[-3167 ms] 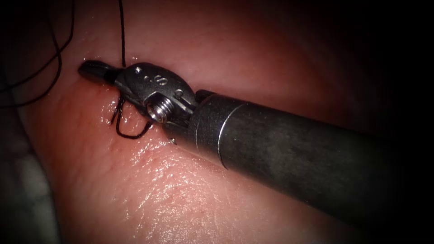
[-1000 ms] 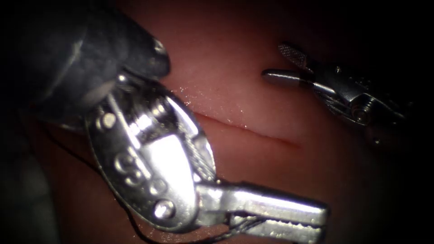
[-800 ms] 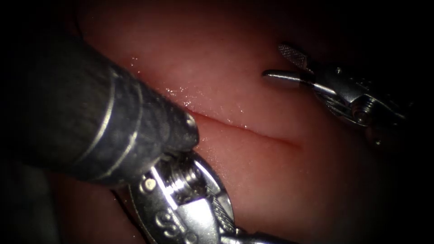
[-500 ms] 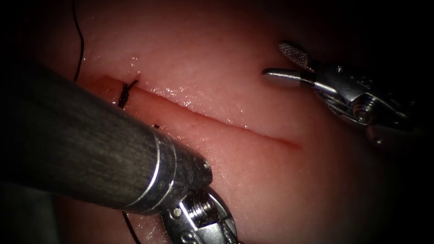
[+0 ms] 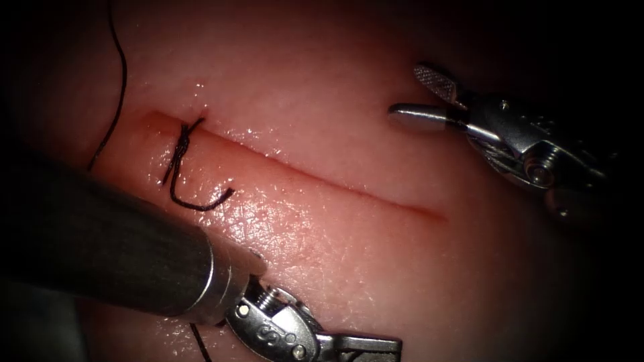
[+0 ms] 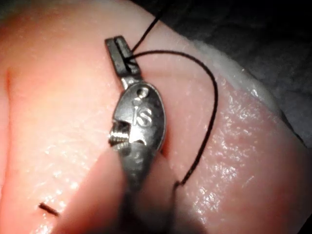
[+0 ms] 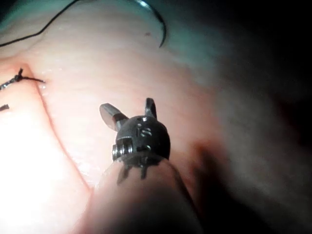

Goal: Wound Closure
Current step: Set down the cut suture end from the left tool Set down the cut suture end from the left tool

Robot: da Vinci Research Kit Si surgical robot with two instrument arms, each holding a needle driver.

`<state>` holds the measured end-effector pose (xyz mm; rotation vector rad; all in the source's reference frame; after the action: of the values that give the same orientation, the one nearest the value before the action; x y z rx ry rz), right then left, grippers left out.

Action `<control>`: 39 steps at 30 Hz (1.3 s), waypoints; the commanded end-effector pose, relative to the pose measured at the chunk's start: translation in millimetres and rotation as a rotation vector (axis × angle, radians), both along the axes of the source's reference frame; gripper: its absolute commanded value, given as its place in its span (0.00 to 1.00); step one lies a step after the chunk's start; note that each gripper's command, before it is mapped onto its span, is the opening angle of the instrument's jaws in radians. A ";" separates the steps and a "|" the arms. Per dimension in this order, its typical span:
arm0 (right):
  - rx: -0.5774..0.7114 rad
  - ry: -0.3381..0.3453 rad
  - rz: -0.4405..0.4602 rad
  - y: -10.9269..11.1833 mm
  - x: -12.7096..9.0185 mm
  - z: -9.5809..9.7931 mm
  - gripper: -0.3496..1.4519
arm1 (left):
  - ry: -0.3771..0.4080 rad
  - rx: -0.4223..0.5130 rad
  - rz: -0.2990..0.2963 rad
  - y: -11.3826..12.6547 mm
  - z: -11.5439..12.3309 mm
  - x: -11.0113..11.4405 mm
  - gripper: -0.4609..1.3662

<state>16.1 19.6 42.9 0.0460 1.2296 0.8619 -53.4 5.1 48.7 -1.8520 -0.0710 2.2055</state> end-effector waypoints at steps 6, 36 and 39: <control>0.000 0.000 0.000 -0.1 0.1 0.0 0.78 | 0.153 0.089 0.059 -0.3 -1.5 1.2 0.23; -0.006 0.001 0.001 -1.2 1.0 -0.3 0.78 | 0.371 -0.030 0.311 4.1 -0.8 5.4 0.75; -0.011 0.001 -0.002 -1.2 1.1 -0.3 0.78 | 0.372 -0.059 0.322 4.6 -0.9 6.2 0.70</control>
<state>17.2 18.4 42.5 0.0374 1.2339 0.8542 -47.1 9.7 47.7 -1.5097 -0.2502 2.7633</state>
